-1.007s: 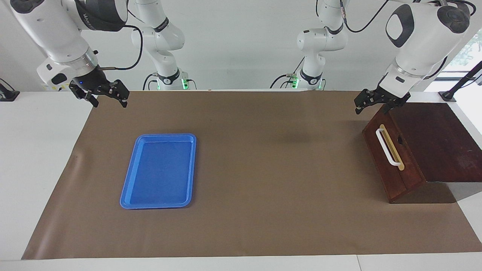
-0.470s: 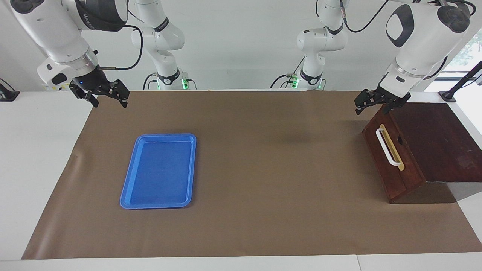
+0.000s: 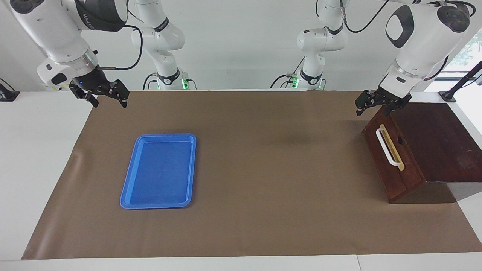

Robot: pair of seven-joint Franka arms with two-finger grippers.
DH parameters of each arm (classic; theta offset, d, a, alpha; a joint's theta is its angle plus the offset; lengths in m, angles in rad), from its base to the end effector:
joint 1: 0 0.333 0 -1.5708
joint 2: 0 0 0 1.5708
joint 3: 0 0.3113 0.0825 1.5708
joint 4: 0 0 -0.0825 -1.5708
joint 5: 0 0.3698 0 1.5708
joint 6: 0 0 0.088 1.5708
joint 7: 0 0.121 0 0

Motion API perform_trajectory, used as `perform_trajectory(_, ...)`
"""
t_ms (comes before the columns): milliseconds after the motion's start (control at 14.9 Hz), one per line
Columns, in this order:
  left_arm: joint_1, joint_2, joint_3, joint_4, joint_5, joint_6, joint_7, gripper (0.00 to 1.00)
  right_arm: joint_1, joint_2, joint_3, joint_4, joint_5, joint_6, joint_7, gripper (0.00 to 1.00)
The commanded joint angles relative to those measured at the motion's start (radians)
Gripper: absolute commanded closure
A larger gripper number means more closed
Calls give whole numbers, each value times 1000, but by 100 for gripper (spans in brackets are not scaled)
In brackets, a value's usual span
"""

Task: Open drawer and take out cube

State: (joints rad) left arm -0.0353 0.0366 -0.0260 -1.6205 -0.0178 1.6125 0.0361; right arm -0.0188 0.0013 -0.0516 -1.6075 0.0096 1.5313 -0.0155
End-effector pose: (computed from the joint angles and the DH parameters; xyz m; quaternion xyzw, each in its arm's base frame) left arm 0.5507 -0.0357 0.5666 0.9985 -0.0481 -0.0224 0.0091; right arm 0.5327 -0.0363 0.5851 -0.9989 0.0274 0.0385 0.0064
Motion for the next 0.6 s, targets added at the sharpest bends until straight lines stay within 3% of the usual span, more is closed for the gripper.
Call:
perform_trajectory(0, -17, -15, 6, -30, 60, 35, 38, 0, -13, -6, -1, -8, -2, 0, -35, 0)
perform_trajectory(336, -20, -4, 6, -58, 137, 105, 35, 0, -23, -6, -1, -8, -2, 12, -5, 0)
perform_trajectory(537, -44, 6, 6, -133, 264, 217, 30, 0, -23, -4, -1, -8, -2, 15, 58, 0)
